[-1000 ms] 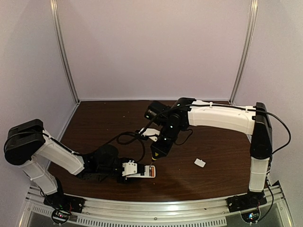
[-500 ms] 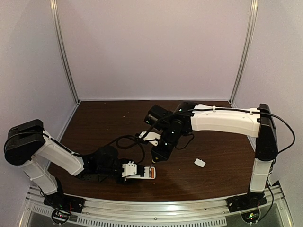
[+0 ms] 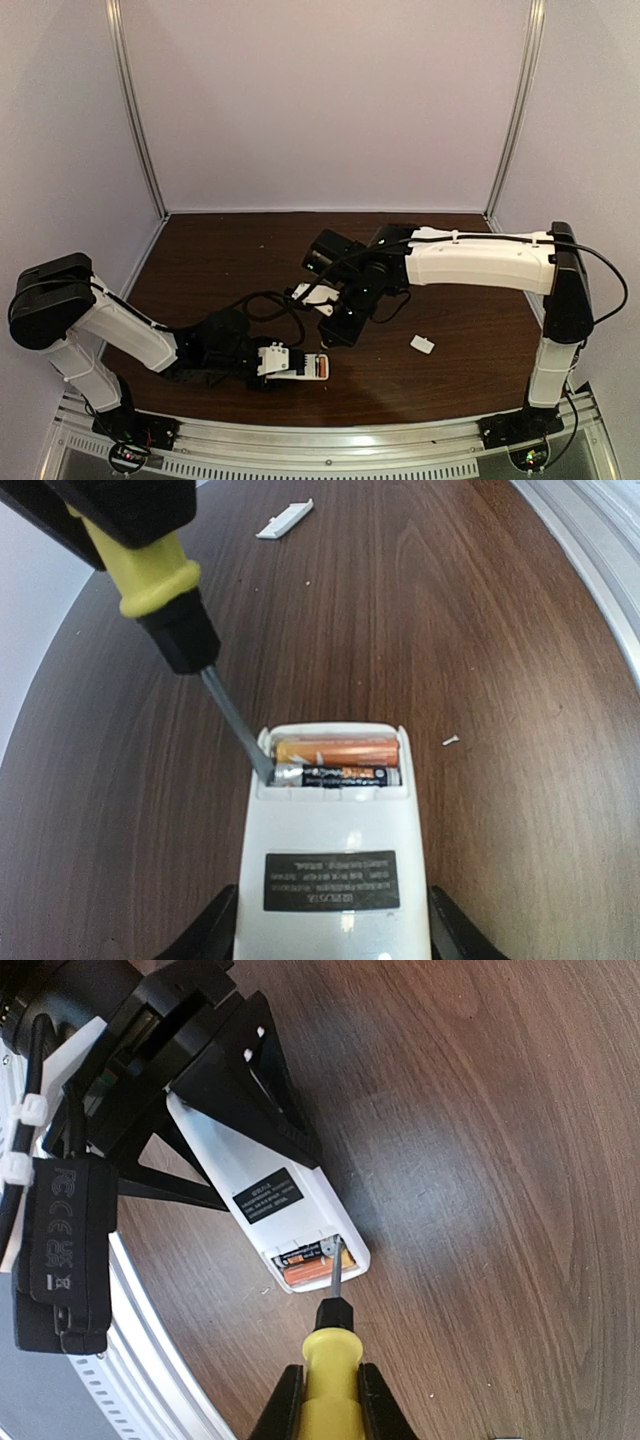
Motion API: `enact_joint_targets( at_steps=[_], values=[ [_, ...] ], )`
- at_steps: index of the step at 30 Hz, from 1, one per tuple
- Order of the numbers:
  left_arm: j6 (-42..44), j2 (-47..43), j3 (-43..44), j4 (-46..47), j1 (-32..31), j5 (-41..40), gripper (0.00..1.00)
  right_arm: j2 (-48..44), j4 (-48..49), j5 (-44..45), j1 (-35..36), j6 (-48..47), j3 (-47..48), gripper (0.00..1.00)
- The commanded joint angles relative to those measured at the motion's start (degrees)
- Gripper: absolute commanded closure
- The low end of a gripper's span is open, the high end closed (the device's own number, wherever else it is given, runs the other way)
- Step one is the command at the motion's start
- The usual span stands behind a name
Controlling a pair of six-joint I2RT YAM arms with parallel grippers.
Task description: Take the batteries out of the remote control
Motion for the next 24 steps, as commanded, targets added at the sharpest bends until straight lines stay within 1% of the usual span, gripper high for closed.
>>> enact_joint_targets(
  at_steps=[1, 14, 16, 24],
  values=[
    [0.1, -1.0, 1.7, 10.4, -0.2, -2.3, 1.00, 1.2, -2.2, -5.1, 3.1, 1.0, -2.8, 1.00],
    [-0.4, -0.1, 2.2, 10.6, -0.2, -4.7, 1.00, 0.5, -1.9, -4.5, 4.2, 1.0, -3.8, 1.00],
    [-0.6, -0.1, 2.2, 10.8, -0.1, -4.9, 1.00, 0.4, -1.9, -4.3, 4.6, 2.6, -4.0, 1.00],
    [-0.7, 0.0, 2.2, 11.1, -0.1, -6.0, 1.00, -0.5, -1.7, -4.2, 5.5, 3.4, -5.3, 1.00]
  ],
)
